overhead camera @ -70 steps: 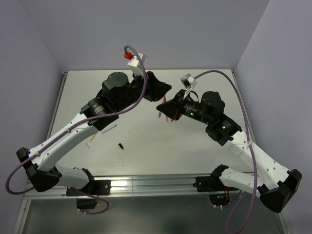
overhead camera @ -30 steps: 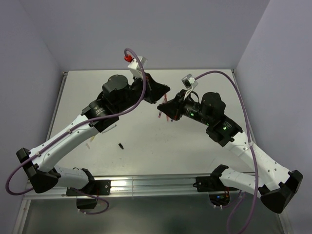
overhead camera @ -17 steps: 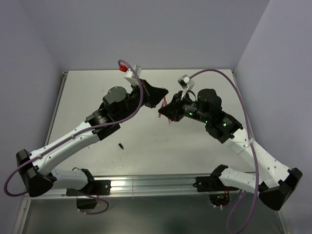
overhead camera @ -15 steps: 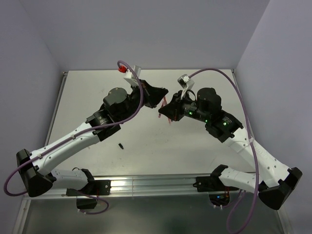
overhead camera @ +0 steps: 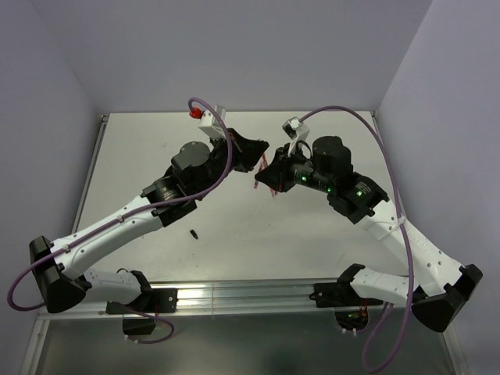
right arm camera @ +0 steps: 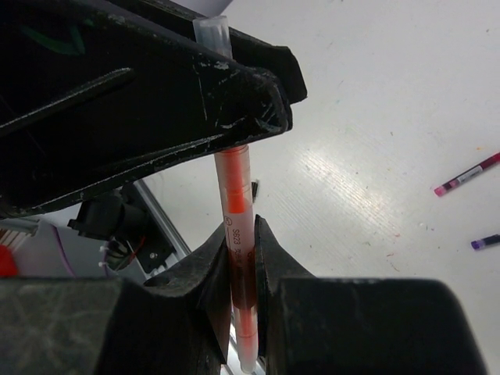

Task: Insert the pens into the pen caps
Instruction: Press the pen cap onto the pen, then place the pen at the center of the board.

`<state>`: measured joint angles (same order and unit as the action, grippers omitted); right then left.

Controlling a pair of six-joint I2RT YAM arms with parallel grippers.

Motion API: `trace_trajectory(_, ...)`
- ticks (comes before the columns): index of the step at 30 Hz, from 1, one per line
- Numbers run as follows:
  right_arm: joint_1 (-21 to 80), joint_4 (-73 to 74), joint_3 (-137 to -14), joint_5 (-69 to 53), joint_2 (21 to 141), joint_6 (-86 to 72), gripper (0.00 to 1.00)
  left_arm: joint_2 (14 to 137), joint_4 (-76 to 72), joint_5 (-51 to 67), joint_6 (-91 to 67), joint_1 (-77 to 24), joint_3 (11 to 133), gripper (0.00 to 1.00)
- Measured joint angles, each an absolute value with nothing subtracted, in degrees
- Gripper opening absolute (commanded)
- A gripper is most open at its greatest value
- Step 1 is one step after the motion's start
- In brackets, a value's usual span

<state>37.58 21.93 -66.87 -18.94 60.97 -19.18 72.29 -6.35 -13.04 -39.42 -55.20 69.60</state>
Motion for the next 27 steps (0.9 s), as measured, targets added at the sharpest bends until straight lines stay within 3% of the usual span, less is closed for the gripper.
trace_trajectory(7, 36.3, 18.3, -66.5, -16.9, 59.4, -19.9, 0.38, 76.6, 3.7, -7.2, -39.9, -50.9, 80.2, 0.00)
trace_trajectory(13, 35.3, 16.8, -62.0, -14.4, 53.2, -20.1, 0.52, 85.3, 14.8, -1.9, -38.0, -42.1, 97.3, 0.00)
trace_trajectory(17, 35.3, 18.1, -57.9, -12.1, 48.2, -20.1, 0.61, 90.2, 19.6, 1.0, -36.3, -38.2, 103.5, 0.00)
trace_trajectory(27, 35.2, 21.1, -56.8, -5.8, 45.8, -20.1, 0.64, 111.1, 25.9, 5.4, -33.8, -30.2, 104.8, 0.00)
